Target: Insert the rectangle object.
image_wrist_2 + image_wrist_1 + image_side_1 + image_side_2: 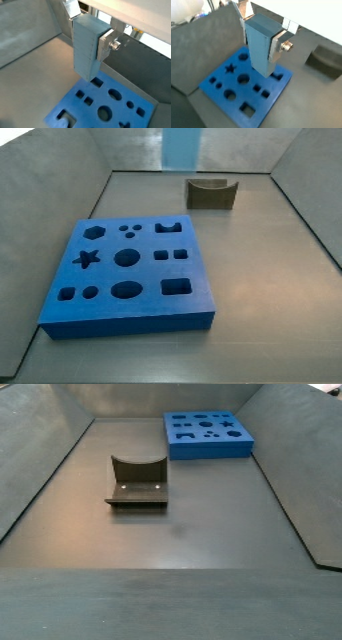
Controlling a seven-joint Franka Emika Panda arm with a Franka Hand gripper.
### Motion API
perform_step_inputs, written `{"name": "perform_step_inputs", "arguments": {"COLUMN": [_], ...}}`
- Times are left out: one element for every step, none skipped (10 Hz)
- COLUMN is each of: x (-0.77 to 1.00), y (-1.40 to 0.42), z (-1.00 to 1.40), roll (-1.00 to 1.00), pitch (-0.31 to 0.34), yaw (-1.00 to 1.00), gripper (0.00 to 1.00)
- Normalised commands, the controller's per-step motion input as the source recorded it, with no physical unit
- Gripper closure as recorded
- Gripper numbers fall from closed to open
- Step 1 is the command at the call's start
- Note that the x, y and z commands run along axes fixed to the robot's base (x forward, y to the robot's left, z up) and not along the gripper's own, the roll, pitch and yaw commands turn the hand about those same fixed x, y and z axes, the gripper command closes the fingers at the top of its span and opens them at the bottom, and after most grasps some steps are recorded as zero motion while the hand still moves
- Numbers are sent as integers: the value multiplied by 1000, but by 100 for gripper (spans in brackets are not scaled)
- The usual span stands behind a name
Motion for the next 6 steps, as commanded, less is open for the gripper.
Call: {"name": "perform_step_inputs", "arguments": {"x": [271, 6, -117, -106, 0, 57], "y": [-434, -180, -114, -129, -186, -263], "z": [-1000, -1000, -829, -571, -454, -477], "roll": [0, 0, 0, -14, -27, -59], "pitch": [51, 0, -164, -230, -127, -90], "yaw": [97, 314, 423, 420, 311, 191], "gripper": [100, 100, 100, 100, 100, 100]}}
